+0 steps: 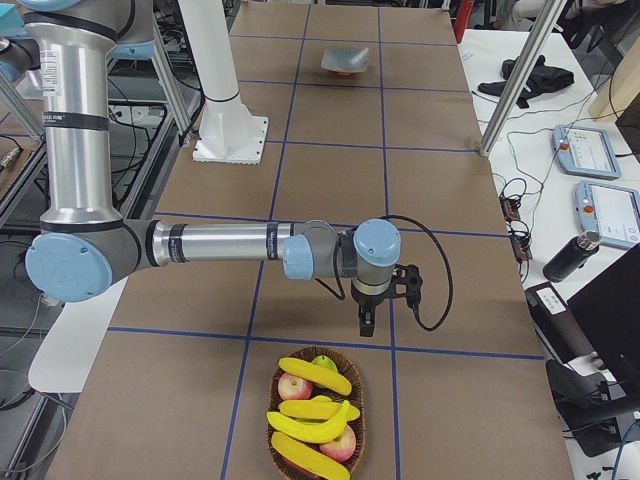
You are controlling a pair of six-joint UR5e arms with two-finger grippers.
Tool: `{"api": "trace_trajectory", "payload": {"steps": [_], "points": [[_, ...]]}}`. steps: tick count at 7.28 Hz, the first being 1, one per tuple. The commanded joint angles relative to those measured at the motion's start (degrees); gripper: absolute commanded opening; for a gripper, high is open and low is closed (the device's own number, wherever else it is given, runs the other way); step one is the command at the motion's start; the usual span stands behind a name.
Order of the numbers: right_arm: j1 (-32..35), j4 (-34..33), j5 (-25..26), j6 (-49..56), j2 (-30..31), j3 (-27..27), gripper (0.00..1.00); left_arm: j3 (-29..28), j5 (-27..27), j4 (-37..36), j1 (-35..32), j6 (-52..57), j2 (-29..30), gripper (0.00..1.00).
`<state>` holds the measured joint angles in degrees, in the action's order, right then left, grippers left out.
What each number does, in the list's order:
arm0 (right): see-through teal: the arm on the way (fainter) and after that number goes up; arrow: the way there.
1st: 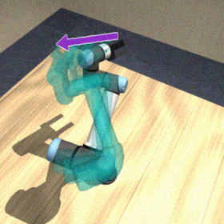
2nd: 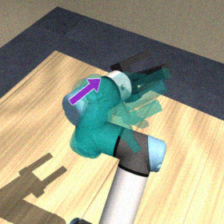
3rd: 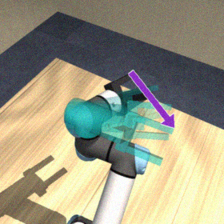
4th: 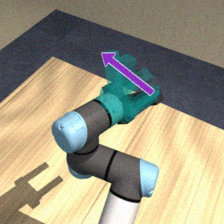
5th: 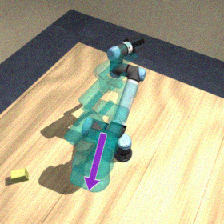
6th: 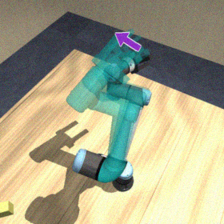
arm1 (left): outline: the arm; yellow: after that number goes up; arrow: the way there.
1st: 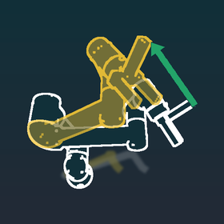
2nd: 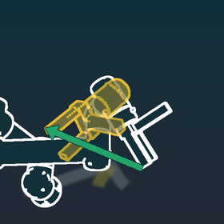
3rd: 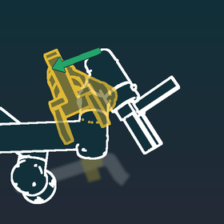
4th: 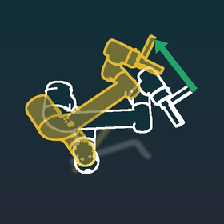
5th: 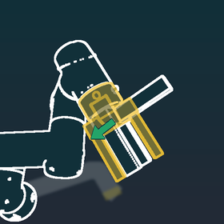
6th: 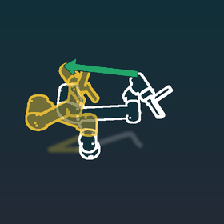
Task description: Transfer all bananas from basket to plate
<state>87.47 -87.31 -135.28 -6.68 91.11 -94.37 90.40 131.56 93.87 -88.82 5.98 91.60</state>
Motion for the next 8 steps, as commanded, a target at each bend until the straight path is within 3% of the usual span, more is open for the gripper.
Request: {"api": "trace_trajectory", "payload": {"steps": [1,5,8], "points": [[0.0,0.1,0.4,-0.3,-0.1,0.0,1.0,-0.3,0.3,0.2,0.4,-0.3,1.6,1.0],[0.0,-0.6,0.5,-0.7,-0.6,-0.6,1.0,-2.0,0.2,0.1,0.4,-0.5,1.4,1.0],[0.0,-0.1,1.7,-1.0,5.1,0.6,1.0,-2.0,0.3,0.2,0.4,-0.4,1.2,1.0]]}}
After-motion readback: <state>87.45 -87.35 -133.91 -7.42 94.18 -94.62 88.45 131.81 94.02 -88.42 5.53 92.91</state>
